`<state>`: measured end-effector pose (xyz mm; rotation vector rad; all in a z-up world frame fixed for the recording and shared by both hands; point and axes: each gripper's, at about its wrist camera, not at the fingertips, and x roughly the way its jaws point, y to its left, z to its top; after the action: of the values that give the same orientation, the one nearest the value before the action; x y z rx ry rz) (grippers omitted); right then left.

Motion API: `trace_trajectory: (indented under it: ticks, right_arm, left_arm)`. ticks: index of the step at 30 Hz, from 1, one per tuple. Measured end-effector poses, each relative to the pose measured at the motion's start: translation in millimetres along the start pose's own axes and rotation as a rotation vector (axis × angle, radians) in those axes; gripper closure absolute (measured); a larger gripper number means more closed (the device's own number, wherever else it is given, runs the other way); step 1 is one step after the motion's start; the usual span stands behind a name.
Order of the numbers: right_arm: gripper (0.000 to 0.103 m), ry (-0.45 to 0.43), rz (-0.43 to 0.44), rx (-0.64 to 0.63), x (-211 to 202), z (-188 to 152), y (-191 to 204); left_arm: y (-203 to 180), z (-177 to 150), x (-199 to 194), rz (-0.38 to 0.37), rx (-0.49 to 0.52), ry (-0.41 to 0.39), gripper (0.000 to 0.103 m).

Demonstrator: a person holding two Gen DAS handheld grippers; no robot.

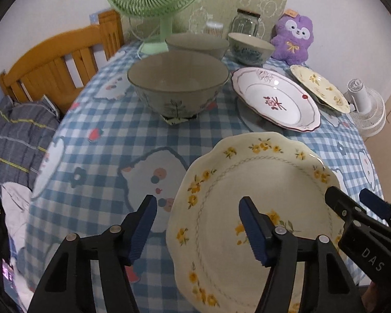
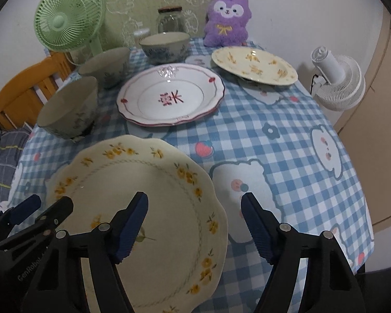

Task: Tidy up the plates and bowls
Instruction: 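Move both grippers to the rim of the large yellow-flower plate and close, then lift the yellow-flower plate off the cloth with both grippers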

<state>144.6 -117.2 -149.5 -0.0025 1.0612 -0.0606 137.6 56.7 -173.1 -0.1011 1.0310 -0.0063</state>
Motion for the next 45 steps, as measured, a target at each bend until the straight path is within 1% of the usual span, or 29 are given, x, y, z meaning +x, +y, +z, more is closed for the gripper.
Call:
trace_trajectory:
  ticks: [5, 8, 11, 13, 15, 19, 21, 24, 28, 31, 33, 35, 38, 45]
  right_arm:
    - [0.027, 0.018, -0.004, 0.050, 15, 1, -5]
    - [0.034, 0.034, -0.012, 0.064, 24, 1, -7]
    - [0.035, 0.045, -0.022, 0.074, 30, 0, -9]
    - [0.036, 0.047, -0.032, 0.073, 32, -1, -9]
    - [0.039, 0.053, -0.035, 0.077, 35, -2, -9]
    - [0.043, 0.072, -0.013, 0.075, 40, -3, -8]
    - [0.046, 0.077, 0.007, 0.065, 43, -4, -6]
    - [0.046, 0.079, 0.016, 0.045, 44, -3, -5]
    - [0.046, 0.091, 0.035, -0.009, 44, -3, -3]
    - [0.046, 0.110, 0.048, -0.020, 46, -1, -4]
    - [0.047, 0.119, 0.051, -0.002, 47, 2, -6]
    - [0.047, 0.122, 0.055, -0.018, 47, 3, -7]
    - [0.047, 0.132, 0.062, -0.032, 48, 6, -9]
    - [0.048, 0.121, 0.058, -0.030, 44, 10, -23]
  left_arm:
    - [-2, 0, 13, -0.027, 0.021, 0.034, 0.040]
    - [-1, -2, 19, -0.027, 0.042, 0.053, 0.047]
    - [1, -3, 26, -0.029, 0.060, 0.073, 0.053]
    - [5, -4, 29, -0.049, 0.054, 0.081, 0.053]
    - [5, -3, 30, -0.065, 0.052, 0.082, 0.053]
    - [5, -1, 30, -0.064, 0.058, 0.085, 0.053]
    - [5, 0, 30, -0.058, 0.053, 0.091, 0.053]
    - [4, 1, 31, -0.046, 0.055, 0.096, 0.052]
    - [5, 3, 33, -0.033, 0.028, 0.100, 0.052]
    - [1, 4, 32, 0.002, 0.022, 0.109, 0.051]
    - [-4, 2, 30, 0.026, 0.048, 0.094, 0.051]
    - [-10, 0, 28, 0.044, 0.076, 0.079, 0.051]
    - [-9, 1, 29, 0.042, 0.051, 0.096, 0.051]
    - [-20, 0, 24, 0.041, 0.047, 0.083, 0.052]
